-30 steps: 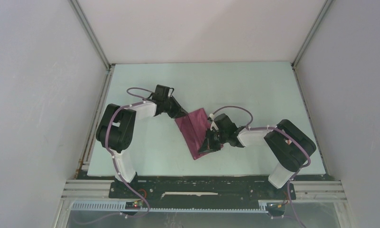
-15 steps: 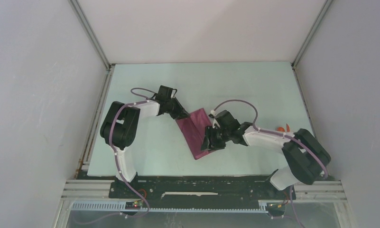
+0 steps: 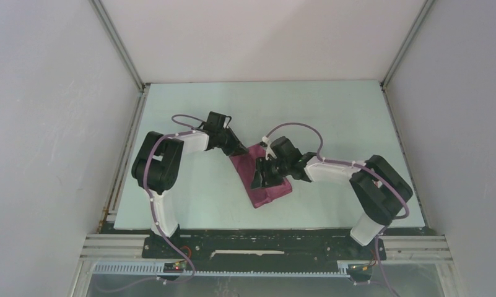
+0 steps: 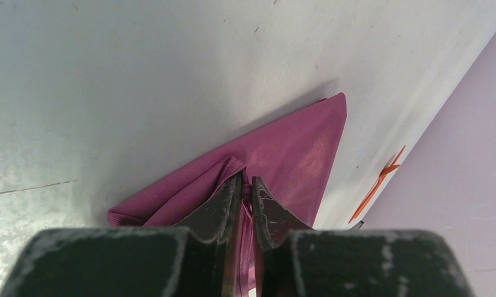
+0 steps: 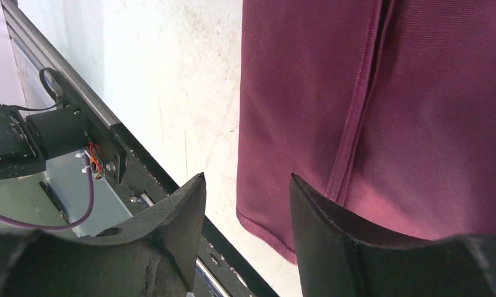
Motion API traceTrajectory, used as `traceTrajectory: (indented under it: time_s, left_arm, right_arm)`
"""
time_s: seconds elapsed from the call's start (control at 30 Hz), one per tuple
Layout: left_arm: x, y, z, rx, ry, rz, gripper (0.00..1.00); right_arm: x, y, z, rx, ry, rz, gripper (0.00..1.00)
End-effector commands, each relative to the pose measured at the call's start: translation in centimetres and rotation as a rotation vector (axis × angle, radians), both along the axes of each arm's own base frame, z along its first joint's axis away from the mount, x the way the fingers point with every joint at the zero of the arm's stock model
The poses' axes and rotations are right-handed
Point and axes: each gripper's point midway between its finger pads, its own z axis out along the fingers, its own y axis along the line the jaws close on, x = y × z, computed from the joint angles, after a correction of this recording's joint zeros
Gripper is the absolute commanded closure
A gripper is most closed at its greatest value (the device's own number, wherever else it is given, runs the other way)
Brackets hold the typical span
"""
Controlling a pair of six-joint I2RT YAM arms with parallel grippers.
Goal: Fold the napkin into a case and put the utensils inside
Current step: Fold the lower triangle-folded napkin at the center of the board, then smooth out the 2/3-rectangle-folded napkin at the center of the board.
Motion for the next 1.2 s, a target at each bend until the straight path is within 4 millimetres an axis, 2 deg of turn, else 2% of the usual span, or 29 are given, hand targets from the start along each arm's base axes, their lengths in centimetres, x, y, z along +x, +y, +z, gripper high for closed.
traceTrajectory:
  time_s: [0.0, 0.1, 0.23, 0.43, 0.67, 0.83, 0.93, 1.0, 1.03, 1.1, 1.17]
  left_arm:
    - [0.7, -0.9, 1.1, -0.014, -0.043, -0.044, 0.85]
    - [0.9, -1.0, 1.1, -0.014, -0.041, -0.048, 0.86]
    - [1.0, -1.1, 1.0, -0.016, -0.038, -0.049, 0.86]
    - [1.3, -0.3, 0.8, 0.004, -0.038, -0.056, 0.87]
    - [0.9, -0.8, 0.6, -0.021, -0.009, -0.084, 0.87]
    - [1.0, -1.1, 0.4, -0.038, 0.0, -0.079, 0.87]
    - [1.2, -1.1, 0.6, -0.039, -0.011, -0.082, 0.87]
    - [1.4, -1.1, 1.3, -0.034, -0.025, -0.096, 0.8]
    - [1.4, -1.1, 2.0, -0.031, -0.037, -0.106, 0.71]
    - [1.5, -1.0, 4.2, -0.034, -0.085, -0.122, 0.45]
    - [1.2, -1.0, 7.0, -0.06, -0.143, -0.142, 0.35]
  right_arm:
    - [0.4, 3.5, 1.4, 0.145, -0.022, 0.052, 0.41]
    - [0.0, 4.1, 0.9, 0.18, -0.003, 0.067, 0.43]
    - [0.1, 4.8, 1.7, 0.242, 0.003, 0.089, 0.41]
    - [0.9, 5.9, 1.9, 0.385, 0.055, 0.144, 0.25]
    - [1.1, 6.0, 1.3, 0.459, 0.082, 0.228, 0.2]
    - [0.6, 5.3, -0.6, 0.398, 0.116, 0.234, 0.18]
    - [-0.2, 4.6, -0.7, 0.394, 0.121, 0.242, 0.18]
    - [-0.4, 4.4, -1.0, 0.386, 0.121, 0.239, 0.18]
    - [-0.2, 4.3, -1.1, 0.384, 0.123, 0.233, 0.18]
    - [0.2, 4.1, -1.1, 0.394, 0.131, 0.22, 0.19]
    - [0.5, 3.9, -0.8, 0.411, 0.125, 0.212, 0.19]
